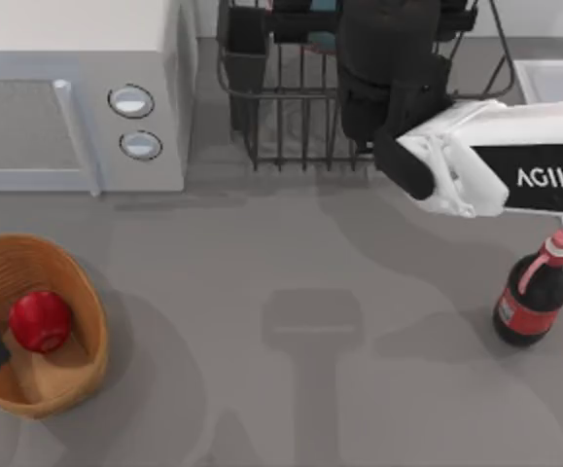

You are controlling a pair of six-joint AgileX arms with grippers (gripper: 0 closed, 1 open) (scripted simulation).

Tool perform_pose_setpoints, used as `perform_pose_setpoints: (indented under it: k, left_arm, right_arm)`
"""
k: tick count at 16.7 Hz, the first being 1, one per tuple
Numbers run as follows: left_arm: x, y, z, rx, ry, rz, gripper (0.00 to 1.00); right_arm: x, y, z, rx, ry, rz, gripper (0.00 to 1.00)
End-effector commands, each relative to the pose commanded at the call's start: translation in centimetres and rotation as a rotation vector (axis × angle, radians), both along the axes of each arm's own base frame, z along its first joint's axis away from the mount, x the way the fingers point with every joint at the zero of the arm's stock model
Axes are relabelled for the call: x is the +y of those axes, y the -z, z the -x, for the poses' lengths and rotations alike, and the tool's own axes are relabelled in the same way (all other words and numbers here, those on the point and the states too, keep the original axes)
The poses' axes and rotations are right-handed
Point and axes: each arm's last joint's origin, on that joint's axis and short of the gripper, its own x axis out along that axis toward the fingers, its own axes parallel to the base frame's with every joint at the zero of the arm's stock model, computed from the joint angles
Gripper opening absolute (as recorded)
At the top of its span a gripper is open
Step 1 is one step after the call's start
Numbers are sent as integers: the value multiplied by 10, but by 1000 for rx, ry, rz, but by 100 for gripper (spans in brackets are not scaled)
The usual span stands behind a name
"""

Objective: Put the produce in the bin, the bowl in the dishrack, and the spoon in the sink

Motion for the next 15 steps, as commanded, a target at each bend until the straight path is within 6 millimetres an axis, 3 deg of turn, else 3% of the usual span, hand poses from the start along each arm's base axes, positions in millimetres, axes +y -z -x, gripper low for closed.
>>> perform_pose_setpoints:
  k: [6,8,10,12,15]
  left_arm:
    - [0,0,0,0,0,0,100]
    - [0,0,0,0,0,0,100]
    - [0,0,0,0,0,0,100]
    - [0,0,0,0,0,0,100]
    - [0,0,0,0,0,0,100]
  right_arm:
    - [1,0,1,0,-2,0,100]
    - [-12,-3,0,19,6,14,100]
    - [-40,-9,1,63,24,41,100]
    - [-82,-17,9,124,49,69,100]
    - [-152,-33,44,217,93,89,100]
